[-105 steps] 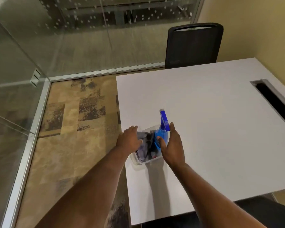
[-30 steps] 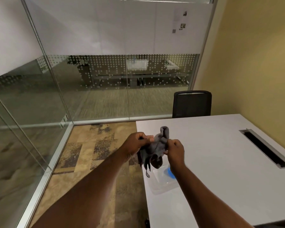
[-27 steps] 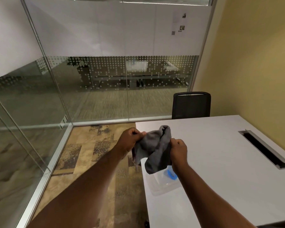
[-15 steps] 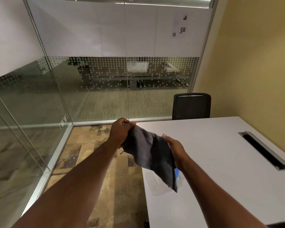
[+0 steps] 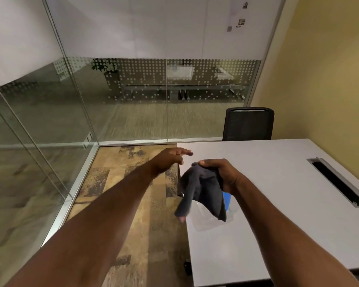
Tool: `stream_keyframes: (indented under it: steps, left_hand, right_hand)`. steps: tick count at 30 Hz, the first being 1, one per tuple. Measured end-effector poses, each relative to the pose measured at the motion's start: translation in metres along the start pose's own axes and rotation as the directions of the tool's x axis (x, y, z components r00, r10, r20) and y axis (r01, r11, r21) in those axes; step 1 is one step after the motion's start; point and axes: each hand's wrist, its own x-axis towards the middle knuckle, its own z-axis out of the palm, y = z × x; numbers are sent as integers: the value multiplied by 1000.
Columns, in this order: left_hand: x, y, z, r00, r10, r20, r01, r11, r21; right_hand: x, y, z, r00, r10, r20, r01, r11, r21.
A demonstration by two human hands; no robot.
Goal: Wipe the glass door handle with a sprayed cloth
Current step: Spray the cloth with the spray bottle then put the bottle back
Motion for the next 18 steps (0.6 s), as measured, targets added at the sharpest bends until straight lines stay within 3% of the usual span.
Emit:
stream_keyframes:
  steps: [2,5,11,14,18]
  left_hand:
    - [-3,10,11,988,12,153,9,991,-134]
    - [-3,16,24,969,35,243,26,970,-241]
    - [1,15,29,965,-46,259,77,991,-107]
    - [1,16,28,965,-65,255,91,992,-90]
    - [-1,26,30,989,-56,134,86,969,-233]
  right_hand:
    - [-4,-8,2,1000,9,21,-9,1000,-9]
    - [-3,-16,-2,999,19,29,-18,999,-44]
    - [1,-28,-22,1000,-19,-8,17,976,-217]
    - [3,-27,-24,979,-118,-166,68,958,-280]
    - [14,-14,-27,809,-346,-475,150,903,-402]
